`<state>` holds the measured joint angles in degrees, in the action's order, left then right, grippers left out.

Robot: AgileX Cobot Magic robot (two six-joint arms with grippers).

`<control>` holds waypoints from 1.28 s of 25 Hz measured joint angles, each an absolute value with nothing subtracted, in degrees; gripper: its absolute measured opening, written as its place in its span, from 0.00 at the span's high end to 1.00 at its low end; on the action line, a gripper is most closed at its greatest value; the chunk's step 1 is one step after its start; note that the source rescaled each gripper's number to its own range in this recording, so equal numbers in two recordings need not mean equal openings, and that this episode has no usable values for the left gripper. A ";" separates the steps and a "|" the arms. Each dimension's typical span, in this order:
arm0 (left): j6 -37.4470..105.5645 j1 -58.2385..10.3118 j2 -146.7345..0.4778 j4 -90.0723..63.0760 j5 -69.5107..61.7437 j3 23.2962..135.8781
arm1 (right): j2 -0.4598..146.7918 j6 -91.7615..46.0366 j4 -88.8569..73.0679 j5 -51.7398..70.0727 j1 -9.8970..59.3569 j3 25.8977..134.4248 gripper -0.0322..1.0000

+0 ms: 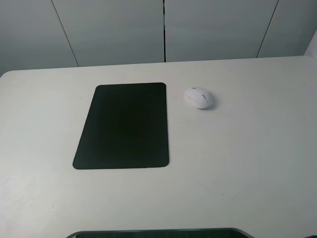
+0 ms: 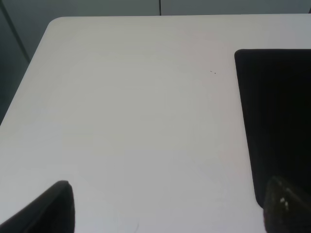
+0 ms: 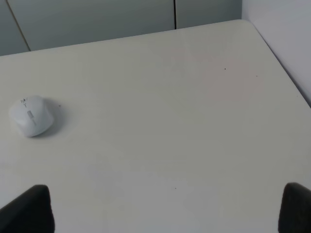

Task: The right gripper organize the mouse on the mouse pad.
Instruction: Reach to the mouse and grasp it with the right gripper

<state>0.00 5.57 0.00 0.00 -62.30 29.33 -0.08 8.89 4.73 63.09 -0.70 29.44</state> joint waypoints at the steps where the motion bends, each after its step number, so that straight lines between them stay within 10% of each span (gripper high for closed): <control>1: 0.00 5.57 0.00 0.00 -62.30 29.33 | -0.08 8.60 4.73 63.09 -0.70 29.44 0.00; 32: 0.00 5.57 0.00 0.00 -62.30 29.33 | 53.70 -2.92 -6.53 63.19 -0.70 63.84 0.00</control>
<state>0.00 5.57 0.00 0.00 -62.30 29.33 53.70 -2.92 -6.53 63.19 -0.70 63.84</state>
